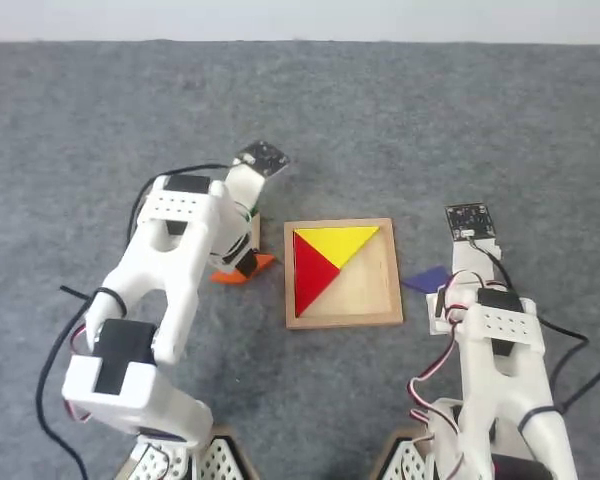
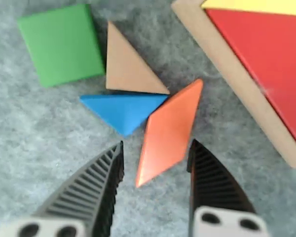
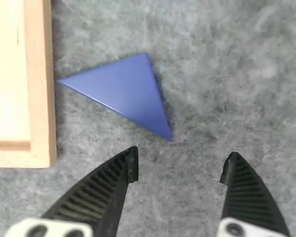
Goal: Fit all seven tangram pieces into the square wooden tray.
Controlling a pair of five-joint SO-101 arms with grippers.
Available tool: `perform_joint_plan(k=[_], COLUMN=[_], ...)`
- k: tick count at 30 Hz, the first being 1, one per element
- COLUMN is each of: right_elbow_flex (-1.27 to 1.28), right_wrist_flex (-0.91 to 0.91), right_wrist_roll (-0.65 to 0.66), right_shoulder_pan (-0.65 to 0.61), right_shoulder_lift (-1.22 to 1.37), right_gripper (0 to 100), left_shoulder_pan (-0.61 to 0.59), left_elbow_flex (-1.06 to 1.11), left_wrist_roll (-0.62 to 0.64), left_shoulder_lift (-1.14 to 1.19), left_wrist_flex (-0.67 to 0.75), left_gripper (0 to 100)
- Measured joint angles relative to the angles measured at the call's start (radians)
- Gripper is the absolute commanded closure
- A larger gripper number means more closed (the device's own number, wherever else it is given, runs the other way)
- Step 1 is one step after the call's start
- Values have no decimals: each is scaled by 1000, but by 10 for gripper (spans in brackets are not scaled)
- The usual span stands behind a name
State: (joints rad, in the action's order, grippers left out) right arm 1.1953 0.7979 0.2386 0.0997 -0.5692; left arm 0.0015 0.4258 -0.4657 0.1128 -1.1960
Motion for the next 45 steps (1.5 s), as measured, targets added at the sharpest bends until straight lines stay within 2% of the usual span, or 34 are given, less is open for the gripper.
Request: perform_joint_plan(k=[12, 18, 27, 36, 40, 45], right_elbow_flex=[0, 0, 0, 0, 0, 0], right_wrist_flex=[0, 0, 0, 0, 0, 0], right_wrist_roll=[0, 0, 0, 0, 0, -6], right_shoulder_pan=[0, 0, 0, 0, 0, 6], right_shoulder_lift=[0, 0, 0, 0, 0, 0], right_gripper=[723, 723, 724, 724, 724, 724], left_shoulder_pan=[-5, 6, 64, 80, 144, 293], left_elbow_flex=[31, 8, 8, -9, -9, -9], left_wrist_roll=[0, -2, 21, 91, 135, 270], left_shoulder_lift=[120, 141, 141, 74, -55, -138], left_wrist_flex=[60, 57, 52, -18, -100, -132], left_gripper=[799, 904, 986, 987, 987, 987])
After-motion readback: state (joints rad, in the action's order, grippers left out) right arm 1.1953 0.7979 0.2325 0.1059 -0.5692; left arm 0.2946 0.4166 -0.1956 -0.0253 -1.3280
